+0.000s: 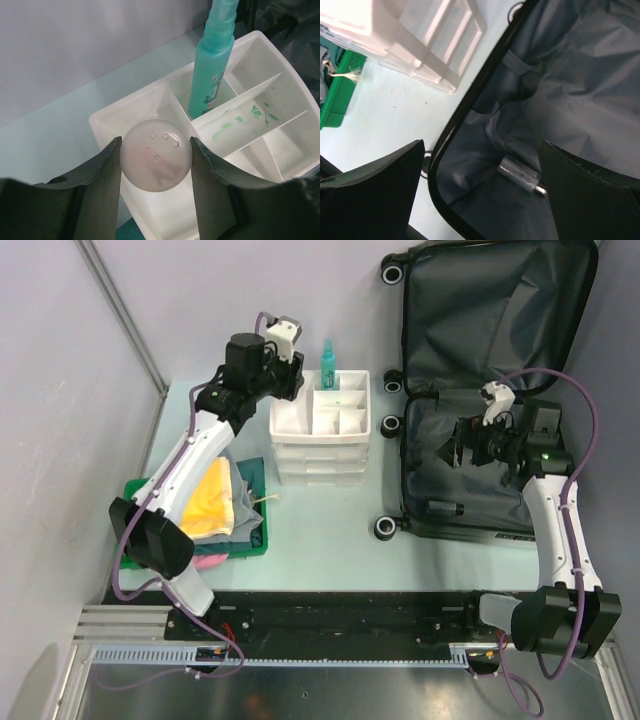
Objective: Open, take out, and arrange the luggage
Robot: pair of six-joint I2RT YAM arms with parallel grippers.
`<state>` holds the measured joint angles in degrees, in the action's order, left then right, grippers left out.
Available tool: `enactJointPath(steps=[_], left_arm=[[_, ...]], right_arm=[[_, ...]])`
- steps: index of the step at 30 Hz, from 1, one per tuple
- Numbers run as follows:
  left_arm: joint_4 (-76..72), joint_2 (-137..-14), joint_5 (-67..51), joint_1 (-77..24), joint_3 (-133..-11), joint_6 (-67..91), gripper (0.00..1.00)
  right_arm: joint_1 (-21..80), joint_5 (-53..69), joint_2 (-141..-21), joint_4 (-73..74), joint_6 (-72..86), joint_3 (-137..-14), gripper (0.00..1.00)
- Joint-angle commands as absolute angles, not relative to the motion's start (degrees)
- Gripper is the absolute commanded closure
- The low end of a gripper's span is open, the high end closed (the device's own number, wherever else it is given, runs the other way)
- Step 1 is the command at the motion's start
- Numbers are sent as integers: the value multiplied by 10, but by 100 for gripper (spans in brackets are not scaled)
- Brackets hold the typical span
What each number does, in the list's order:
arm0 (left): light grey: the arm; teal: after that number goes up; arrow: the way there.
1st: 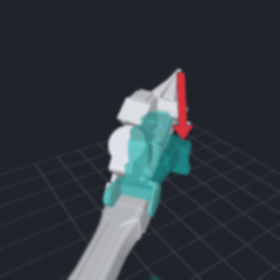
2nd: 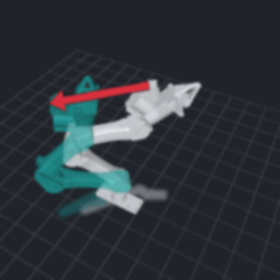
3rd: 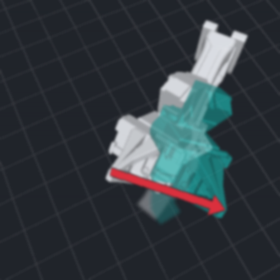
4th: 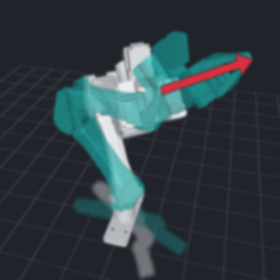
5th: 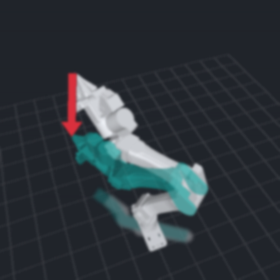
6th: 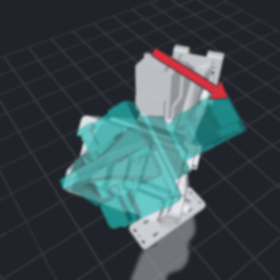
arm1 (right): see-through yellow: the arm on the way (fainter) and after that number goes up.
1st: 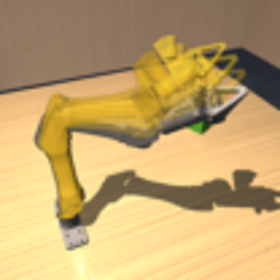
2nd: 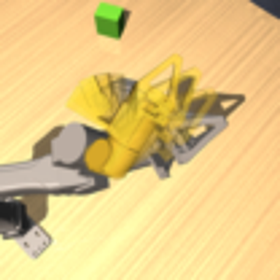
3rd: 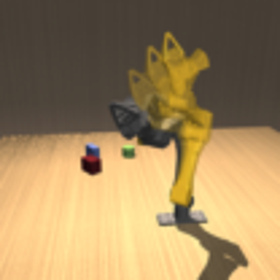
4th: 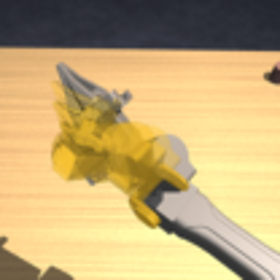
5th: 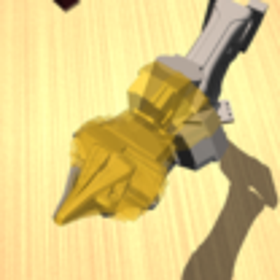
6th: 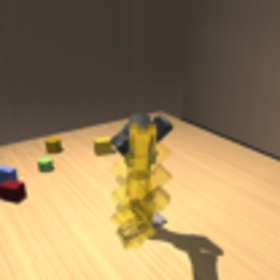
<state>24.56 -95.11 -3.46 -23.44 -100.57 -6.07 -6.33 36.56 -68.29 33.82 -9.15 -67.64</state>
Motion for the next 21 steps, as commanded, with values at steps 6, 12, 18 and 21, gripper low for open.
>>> enactJointPath(steps=[6, 12, 18, 21], left_arm=[[249, -985, -47, -231, -1060, -98, 76], [251, -1001, -48, -229, -1072, -101, 72], [252, -1020, -62, -221, -1076, -89, 49], [253, -1023, -73, -220, -1084, -86, 16]], right_arm=[[-102, 334, -727, 416, -166, -713, 0], [-118, 339, -742, 422, -174, -713, 0], [-120, 342, -755, 442, -186, -713, 0], [-121, 350, -760, 454, -204, -714, 0]])
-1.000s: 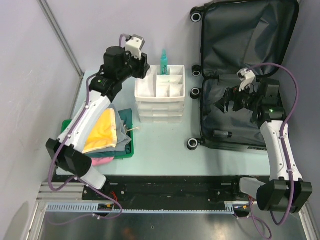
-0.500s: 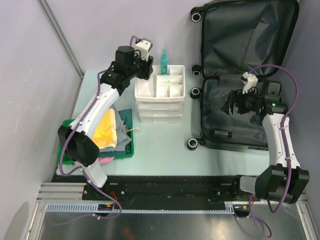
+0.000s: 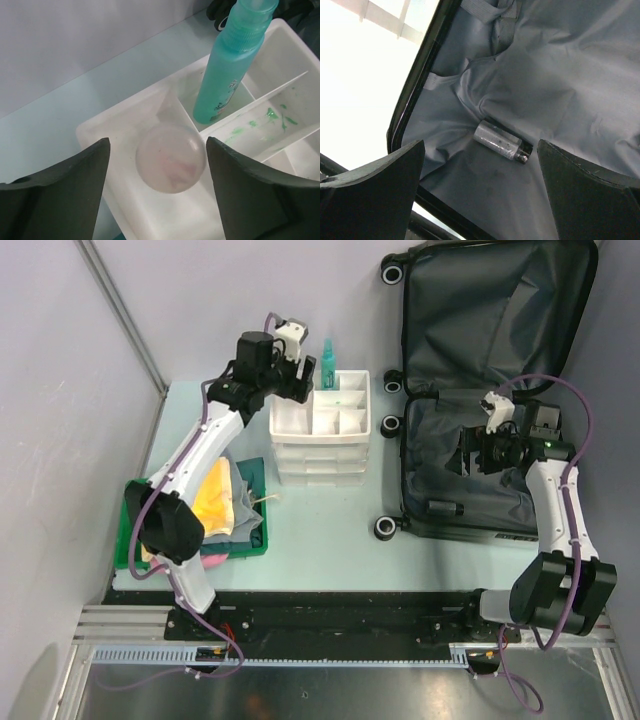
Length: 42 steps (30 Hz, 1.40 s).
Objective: Open, take out, and arrange the luggage
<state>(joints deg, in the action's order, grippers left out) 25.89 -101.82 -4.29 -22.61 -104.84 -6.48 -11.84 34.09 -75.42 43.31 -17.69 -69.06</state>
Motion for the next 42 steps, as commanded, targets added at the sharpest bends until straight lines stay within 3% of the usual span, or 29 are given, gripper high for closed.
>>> enactJointPath(steps=[1, 4, 13, 23, 26, 32, 36, 42], left_arm=[[253, -1023, -74, -221, -1086, -87, 9], [255, -1019, -77, -219, -1100, -90, 0], [261, -928, -125, -208, -1121, -84, 0], [262, -843, -185, -208, -1053, -24, 0], [262, -834, -184, -208, -1044, -20, 0], [261, -830, -182, -207, -1029, -12, 0], [261, -830, -179, -204, -1025, -12, 0], [259, -833, -181, -199, -1020, -6, 0]], right_arm=[[-122, 350, -767, 459, -209, -714, 0], [-123, 343, -791, 487, -248, -716, 1], [-131, 293, -877, 606, -474, -718, 6], [-47, 164, -1004, 576, -474, -715, 10], [-37, 140, -1037, 536, -447, -714, 17], [-44, 150, -1058, 418, -375, -713, 42], [-57, 186, -1016, 368, -322, -713, 60], [-90, 182, -940, 279, -280, -713, 79]])
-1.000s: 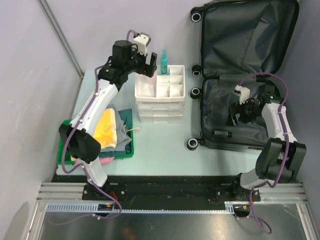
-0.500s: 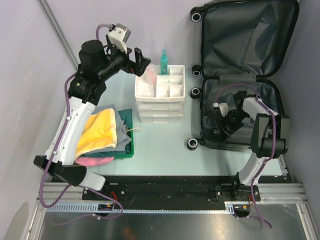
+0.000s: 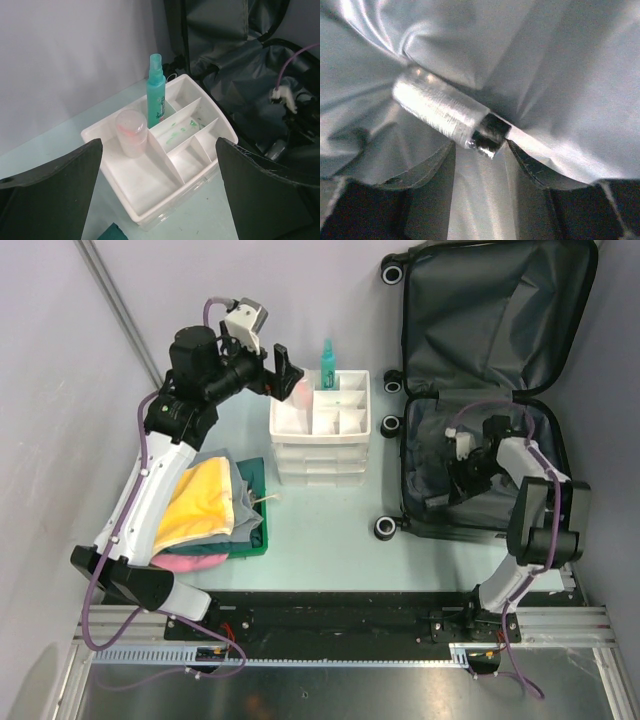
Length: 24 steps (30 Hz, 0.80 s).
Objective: Open, take out, and arrange the luggage
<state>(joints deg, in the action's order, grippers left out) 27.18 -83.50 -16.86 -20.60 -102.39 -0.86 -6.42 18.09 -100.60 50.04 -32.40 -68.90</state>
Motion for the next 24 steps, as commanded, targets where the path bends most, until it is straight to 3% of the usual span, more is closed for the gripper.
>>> enactJointPath(steps=[1, 4, 6, 10, 13, 14, 17, 24], left_arm=[[261, -834, -181, -198, -1021, -4, 0], [261, -837, -184, -195, -1020, -4, 0], [261, -834, -185, -194, -1020, -4, 0], [261, -825, -189, -192, -1012, -4, 0], [261, -821, -190, -192, -1004, -5, 0], [261, -820, -191, -192, -999, -5, 0], [261, -823, -192, -192, -999, -4, 0], [261, -817, -188, -191, -992, 11, 0]], right_arm=[[-104, 183, -934, 254, -273, -714, 79], [-120, 178, -921, 250, -293, -720, 82], [-136, 183, -921, 276, -309, -740, 79], [-166, 200, -946, 452, -363, -794, 73], [-194, 227, -953, 534, -418, -801, 52], [-196, 229, -956, 558, -449, -800, 38], [-188, 238, -982, 598, -436, -799, 25], [-100, 226, -1025, 607, -393, -745, 27]])
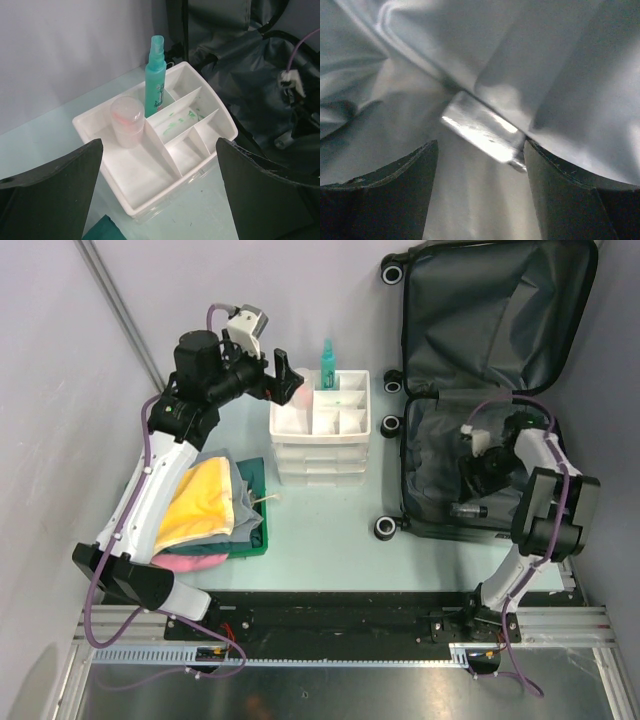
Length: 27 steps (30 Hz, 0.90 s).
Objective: Open, take out, and arrange the luggage
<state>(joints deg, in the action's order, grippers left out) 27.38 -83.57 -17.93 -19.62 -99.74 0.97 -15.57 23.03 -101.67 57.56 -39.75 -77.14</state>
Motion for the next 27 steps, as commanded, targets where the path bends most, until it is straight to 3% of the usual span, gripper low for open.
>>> enactJointPath(steps=[1, 8, 11, 16, 20, 27], left_arm=[[261, -817, -188, -191, -991, 10, 0], [260, -818, -190, -190, -991, 11, 0], [260, -818, -189, -189, -990, 13, 0], [258, -819, -189, -187, -989, 18, 0], [256, -821, -191, -187, -986, 20, 0], [255, -819, -189, -185, -982, 17, 0]], right_arm=[[-89, 216, -1032, 601, -390, -730, 27], [-63, 170, -1095, 510, -330, -708, 41], [-62, 178, -1072, 450, -275, -707, 54], [-62, 213, -964, 301, -181, -675, 66], [-62, 192, -906, 159, -126, -644, 70], [-64, 149, -913, 69, -131, -642, 73]])
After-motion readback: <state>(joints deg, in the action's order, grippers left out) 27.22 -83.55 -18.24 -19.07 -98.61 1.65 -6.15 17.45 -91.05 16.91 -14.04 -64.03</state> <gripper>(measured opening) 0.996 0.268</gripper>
